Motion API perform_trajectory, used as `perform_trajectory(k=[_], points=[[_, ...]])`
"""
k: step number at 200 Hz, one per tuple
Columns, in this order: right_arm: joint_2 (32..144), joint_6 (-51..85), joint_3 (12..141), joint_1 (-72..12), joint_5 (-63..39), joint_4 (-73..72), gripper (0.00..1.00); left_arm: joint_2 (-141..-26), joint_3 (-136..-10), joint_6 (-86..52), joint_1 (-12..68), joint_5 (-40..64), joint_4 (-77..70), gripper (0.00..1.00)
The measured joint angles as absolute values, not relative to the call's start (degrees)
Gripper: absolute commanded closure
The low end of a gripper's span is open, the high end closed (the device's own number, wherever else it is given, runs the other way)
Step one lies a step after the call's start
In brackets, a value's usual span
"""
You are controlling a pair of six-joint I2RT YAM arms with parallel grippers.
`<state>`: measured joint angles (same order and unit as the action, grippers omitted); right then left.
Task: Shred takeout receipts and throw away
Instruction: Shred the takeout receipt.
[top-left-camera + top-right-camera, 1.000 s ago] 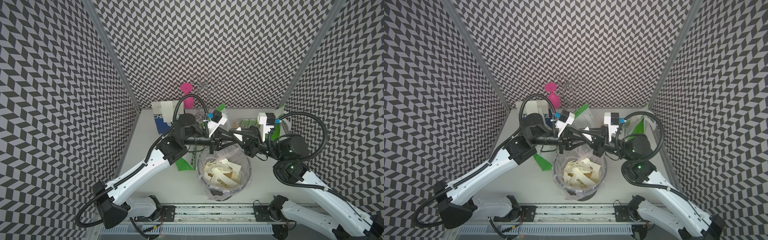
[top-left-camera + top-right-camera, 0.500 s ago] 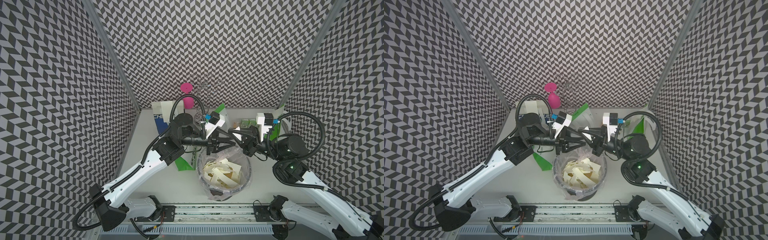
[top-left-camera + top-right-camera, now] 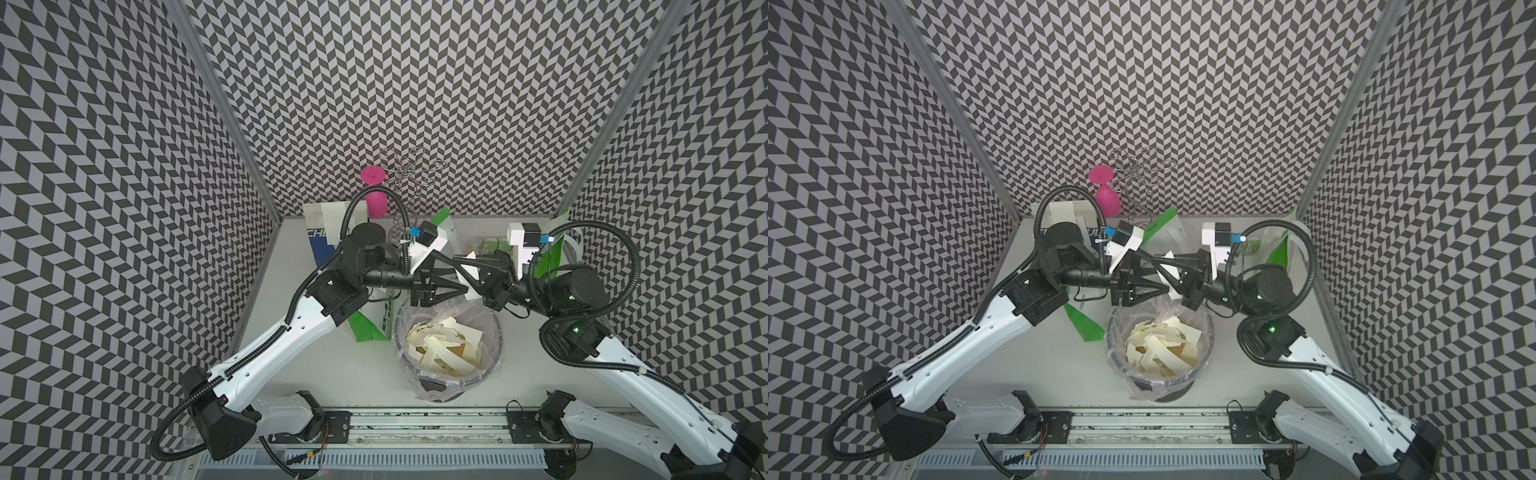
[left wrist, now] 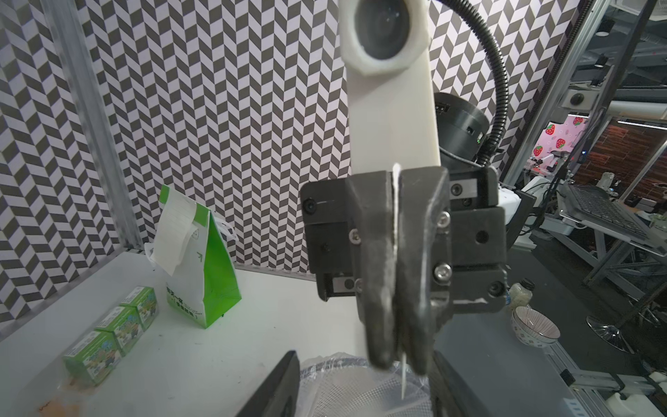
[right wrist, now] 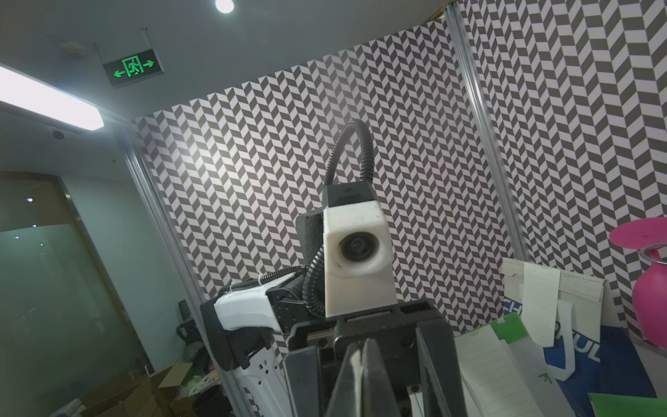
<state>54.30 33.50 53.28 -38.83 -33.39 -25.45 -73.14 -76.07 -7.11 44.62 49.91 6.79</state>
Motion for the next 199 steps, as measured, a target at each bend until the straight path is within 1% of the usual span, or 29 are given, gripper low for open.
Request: perform_trajectory(k=[48, 67, 106, 121, 128, 133, 184, 199], points=[[54.83, 34.61, 52.97, -38.83, -34.06, -27.55, 1.00, -74.96, -77.73, -7.38, 45.01, 51.42, 5.98, 0.82], [54.83, 34.28, 52.93, -38.81, -33.89, -27.62, 1.00, -75.00, -77.82, -7.51, 45.01, 52.01, 6.00, 1.00], [54.76, 32.21, 52.93, -38.70, -32.86, -26.98, 1.00, -74.91, -77.82, -7.55, 44.99, 52.40, 6.04, 1.00], [54.63, 31.31, 52.93, -38.35, -32.56, -26.46, 0.93, -74.78, -77.80, -7.51, 44.97, 52.38, 6.20, 1.00], [54.54, 30.85, 52.93, -38.15, -32.42, -26.00, 0.86, -74.65, -77.80, -7.31, 44.95, 52.34, 6.52, 1.00], [54.43, 30.48, 52.93, -37.93, -32.34, -25.52, 0.83, -74.52, -77.80, -7.14, 44.86, 52.34, 6.81, 1.00], [53.80, 26.28, 53.01, -34.94, -31.68, -19.05, 0.79, -72.77, -78.17, -3.31, 42.63, 51.72, 13.52, 1.00], [53.80, 24.91, 53.34, -34.28, -32.01, -16.82, 0.71, -72.77, -79.33, -1.89, 42.19, 51.37, 16.58, 1.00]])
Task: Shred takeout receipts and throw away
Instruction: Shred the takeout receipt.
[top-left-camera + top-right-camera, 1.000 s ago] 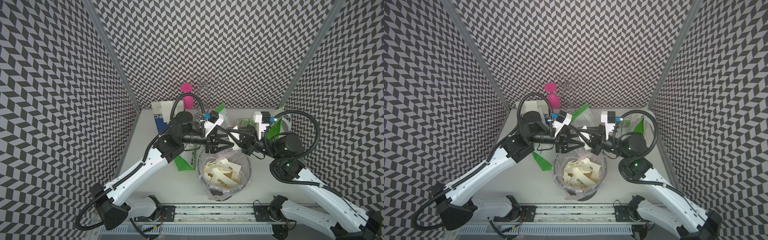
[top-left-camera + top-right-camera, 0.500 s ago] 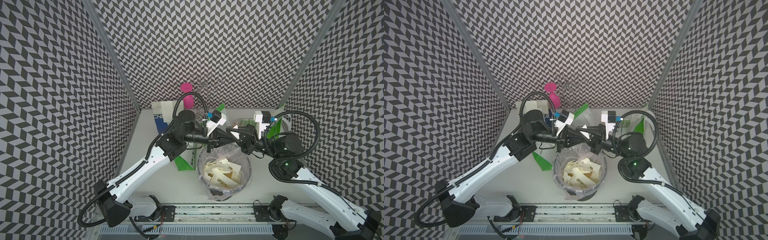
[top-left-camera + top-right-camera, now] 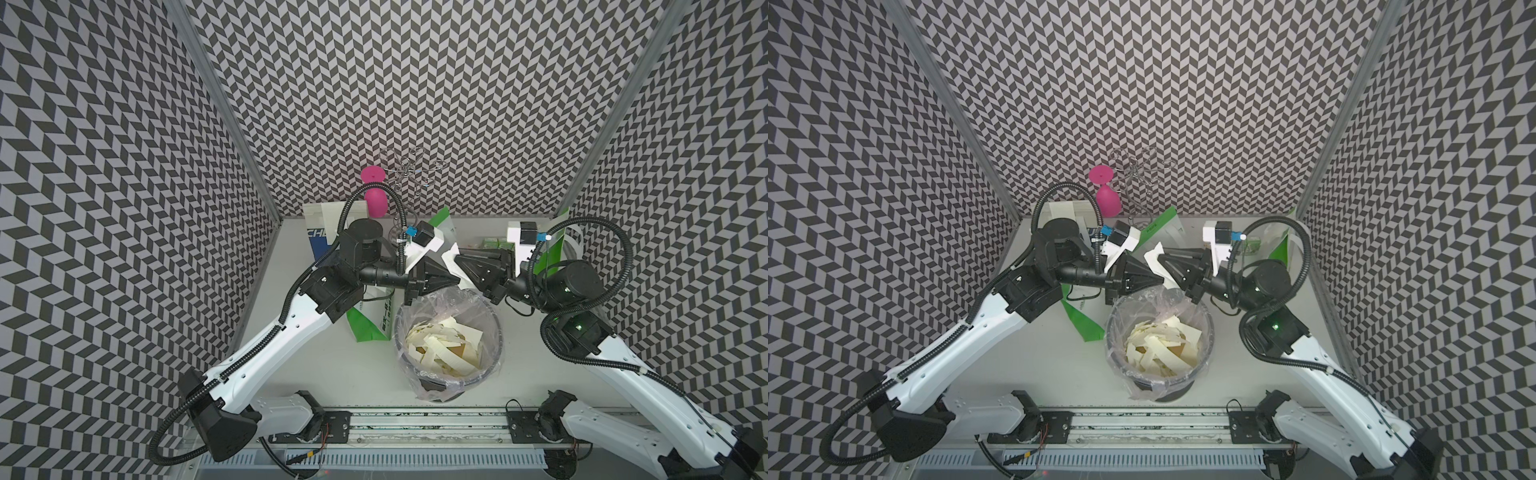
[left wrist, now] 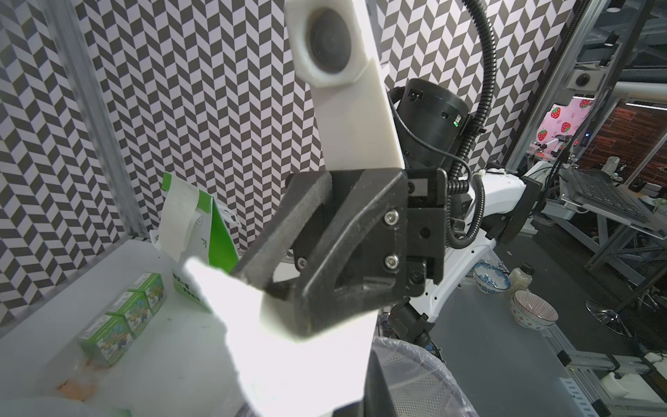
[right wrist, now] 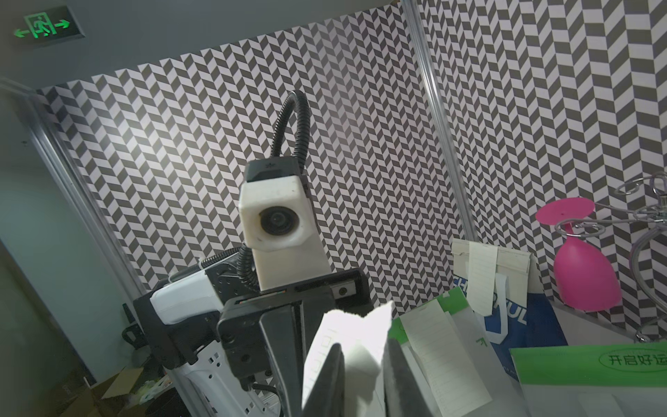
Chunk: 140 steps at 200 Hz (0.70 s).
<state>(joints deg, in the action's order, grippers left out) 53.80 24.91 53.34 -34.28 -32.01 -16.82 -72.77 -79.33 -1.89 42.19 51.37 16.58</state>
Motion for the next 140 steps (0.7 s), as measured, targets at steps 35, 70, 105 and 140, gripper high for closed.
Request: perform_trajectory(k=[35, 70, 105, 140], points=[[54.87, 22.00, 57.14, -32.73, -36.38, -11.88, 0.53, -73.49, -83.72, 2.11, 41.95, 50.57, 23.66, 1.00], [56.49, 19.86, 60.36, -30.68, -43.48, -9.19, 0.44, -74.70, -87.46, 6.00, 41.95, 48.86, 30.61, 1.00], [58.57, 18.31, 62.22, -29.80, -49.15, -6.87, 0.45, -76.36, -90.13, 8.47, 41.95, 47.35, 35.81, 1.00], [61.67, 15.81, 65.08, -29.80, -51.53, -3.22, 0.51, -77.19, -91.11, 10.50, 41.95, 46.61, 39.29, 1.00]])
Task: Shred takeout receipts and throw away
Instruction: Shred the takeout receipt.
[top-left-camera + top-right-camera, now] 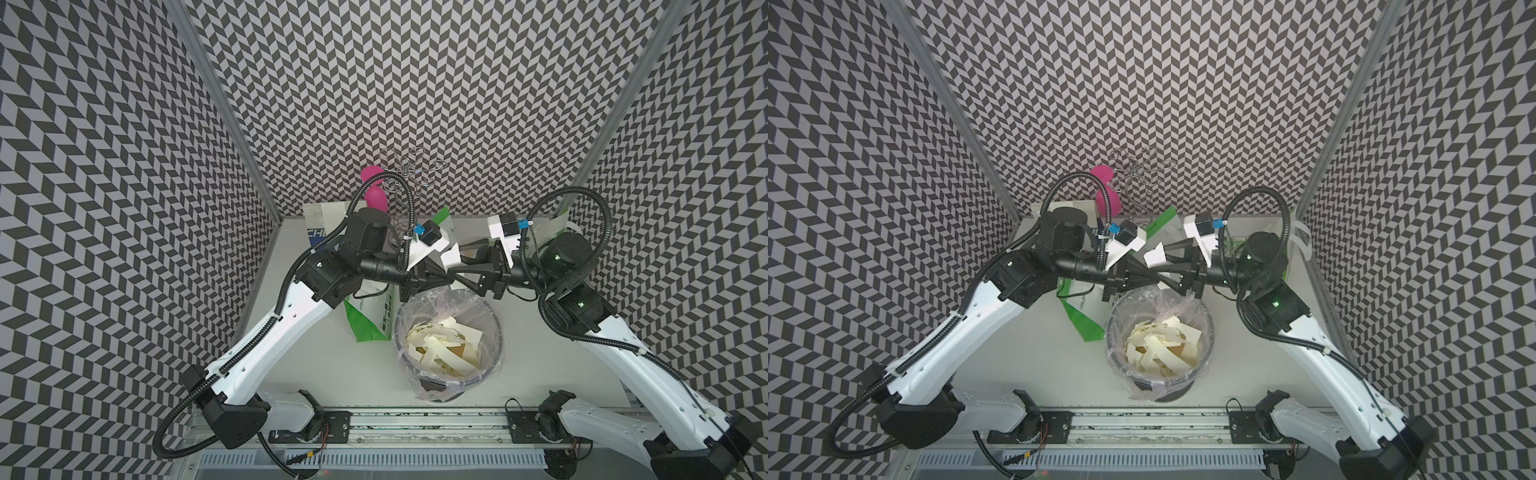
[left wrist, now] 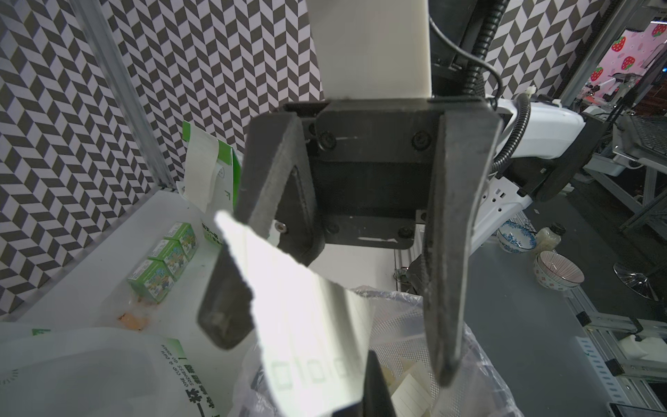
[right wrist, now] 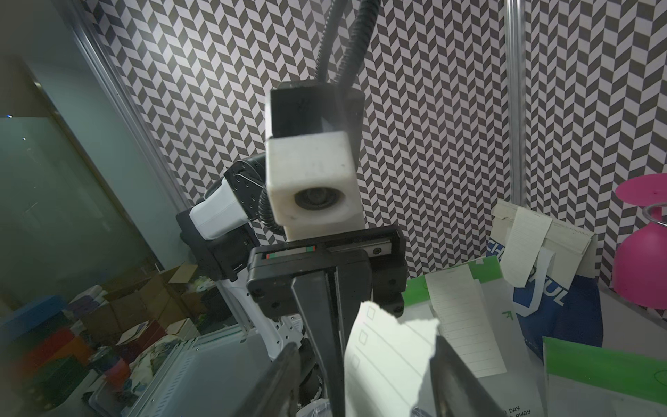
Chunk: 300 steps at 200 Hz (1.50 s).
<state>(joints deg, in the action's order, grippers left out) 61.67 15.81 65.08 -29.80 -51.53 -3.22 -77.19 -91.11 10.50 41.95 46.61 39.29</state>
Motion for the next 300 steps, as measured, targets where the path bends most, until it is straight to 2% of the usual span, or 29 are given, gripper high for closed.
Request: perform_trajectory(k=[56, 89, 99, 115, 161, 196, 250, 274, 300], points=[[63.72, 13.32, 66.59, -29.80, -54.06, -0.21, 1.00, -78.91, -94.24, 12.23, 41.95, 44.18, 43.42, 1.00], [63.68, 12.16, 67.09, -29.80, -53.49, 1.58, 1.00, -79.13, -94.41, 12.34, 41.82, 43.16, 44.21, 1.00], [63.53, 12.67, 66.76, -29.80, -53.36, 0.80, 1.00, -79.13, -94.39, 12.14, 41.78, 43.13, 43.97, 0.87], [62.76, 14.20, 65.14, -29.80, -53.17, -1.80, 1.00, -79.07, -93.93, 11.57, 41.67, 43.24, 42.92, 0.77], [61.39, 19.66, 60.99, -29.82, -52.51, -9.17, 1.00, -79.07, -91.53, 8.69, 41.58, 44.69, 38.28, 0.65], [61.25, 21.82, 59.92, -29.82, -52.25, -11.81, 1.00, -78.81, -90.45, 7.90, 41.58, 45.69, 35.09, 0.50], [61.17, 24.60, 59.11, -29.82, -52.25, -15.14, 1.00, -77.84, -89.03, 7.90, 40.93, 46.24, 32.71, 0.49], [61.17, 26.85, 58.17, -29.82, -52.40, -17.91, 1.00, -77.71, -88.58, 7.90, 40.71, 46.78, 31.09, 0.46], [61.21, 28.32, 57.23, -29.82, -52.38, -19.29, 1.00, -77.56, -88.38, 8.08, 40.47, 47.51, 29.93, 0.52]])
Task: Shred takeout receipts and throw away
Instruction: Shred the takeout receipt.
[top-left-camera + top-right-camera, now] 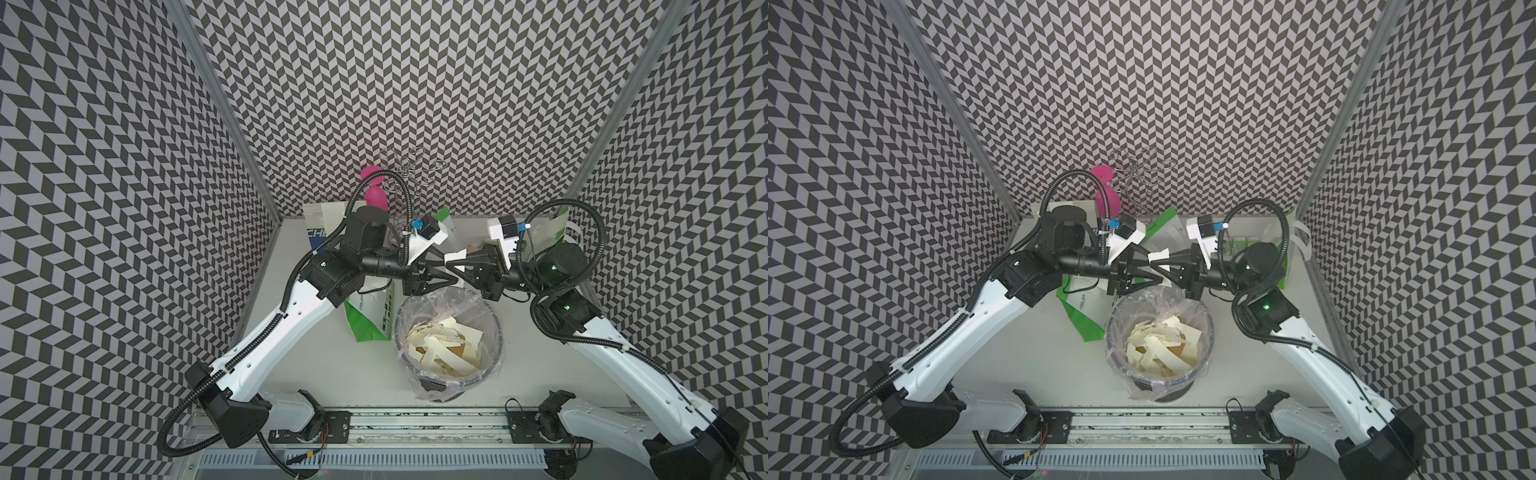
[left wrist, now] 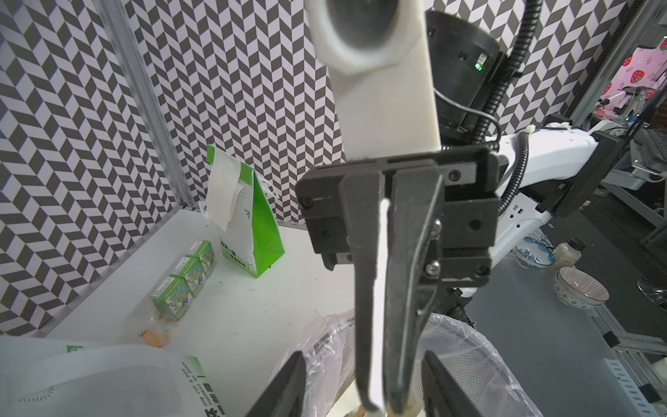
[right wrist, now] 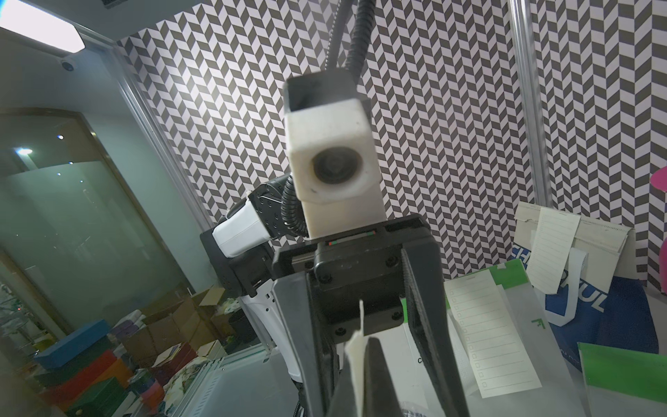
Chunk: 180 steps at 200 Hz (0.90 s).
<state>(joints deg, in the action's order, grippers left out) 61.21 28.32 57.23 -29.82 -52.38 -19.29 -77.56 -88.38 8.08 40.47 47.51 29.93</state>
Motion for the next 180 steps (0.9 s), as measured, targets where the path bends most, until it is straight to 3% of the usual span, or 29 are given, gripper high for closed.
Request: perform_trajectory(k=[82, 106, 155, 180], points=[[61.21, 31.14, 56.51, -29.82, -51.83, -22.76, 1.00, -77.23, -86.30, 7.81, 40.45, 50.94, 27.64, 0.83], [61.21, 31.11, 56.40, -29.82, -51.79, -22.72, 1.00, -77.23, -86.30, 7.84, 40.47, 51.09, 27.42, 1.00], [61.19, 29.36, 56.40, -29.85, -49.34, -21.74, 1.00, -77.21, -86.30, 7.22, 40.60, 50.06, 27.07, 1.00], [60.51, 26.72, 56.40, -31.24, -44.84, -18.87, 1.00, -76.84, -86.50, 7.33, 42.76, 42.48, 27.31, 1.00]])
